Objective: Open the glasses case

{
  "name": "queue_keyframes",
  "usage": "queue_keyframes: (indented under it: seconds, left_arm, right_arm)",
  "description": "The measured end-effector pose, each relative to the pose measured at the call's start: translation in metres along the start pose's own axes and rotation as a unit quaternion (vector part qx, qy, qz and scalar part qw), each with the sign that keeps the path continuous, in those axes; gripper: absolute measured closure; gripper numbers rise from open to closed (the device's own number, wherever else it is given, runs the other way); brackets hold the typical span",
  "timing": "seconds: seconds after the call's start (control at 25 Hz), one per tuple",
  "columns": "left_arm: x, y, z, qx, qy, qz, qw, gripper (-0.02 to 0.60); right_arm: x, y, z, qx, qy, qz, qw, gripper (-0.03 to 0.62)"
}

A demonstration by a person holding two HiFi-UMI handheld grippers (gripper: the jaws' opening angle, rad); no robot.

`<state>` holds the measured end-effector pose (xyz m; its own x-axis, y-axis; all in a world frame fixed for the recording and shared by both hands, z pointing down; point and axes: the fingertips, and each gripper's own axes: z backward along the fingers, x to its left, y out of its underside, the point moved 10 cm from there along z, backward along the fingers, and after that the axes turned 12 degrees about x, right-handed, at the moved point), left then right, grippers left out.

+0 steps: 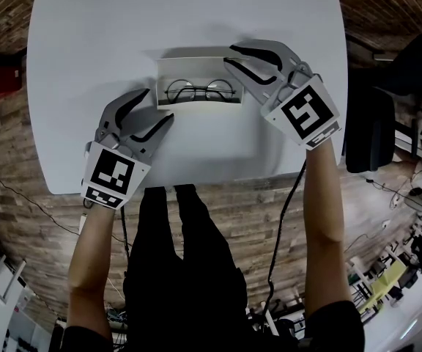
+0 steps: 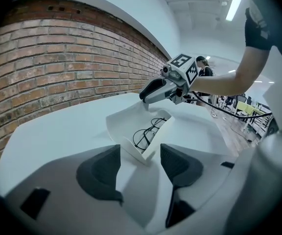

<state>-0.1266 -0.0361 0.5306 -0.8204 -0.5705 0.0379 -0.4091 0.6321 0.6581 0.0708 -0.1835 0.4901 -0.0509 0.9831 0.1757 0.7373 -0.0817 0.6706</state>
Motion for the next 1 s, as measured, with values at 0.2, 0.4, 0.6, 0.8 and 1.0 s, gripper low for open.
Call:
queue_keyframes:
  seconds: [0.2, 0.4, 0.6, 0.8, 1.0]
  left_arm:
    - [-0.001, 0.001, 0.001, -0.008, 0.006, 0.008, 0.9999, 0.339]
    - [-0.001, 0.000, 0.002, -0.015, 0.012, 0.012, 0.9997, 0.337]
    - [-0.001, 0.000, 0.003, -0.017, 0.016, 0.009, 0.9997, 0.334]
    - [0.000, 0.000, 0.002, -0.023, 0.023, 0.014, 0.9994, 0.334]
    - [0.001, 0.001, 0.007, -0.028, 0.024, 0.022, 0.9991, 0.334]
  right_arm:
    - [0.002, -0.001, 0.008, -0.004, 0.011, 0.008, 1.000, 0.522]
    - [0.004, -0.002, 0.024, -0.041, 0.032, 0.029, 0.998, 0.522]
    - [0.018, 0.009, 0.035, -0.097, 0.072, -0.059, 0.991, 0.522]
    - [0.028, 0.023, 0.042, -0.088, 0.101, -0.090, 0.987, 0.523]
    - [0.047, 0.034, 0.044, -0.057, 0.109, -0.107, 0.987, 0.526]
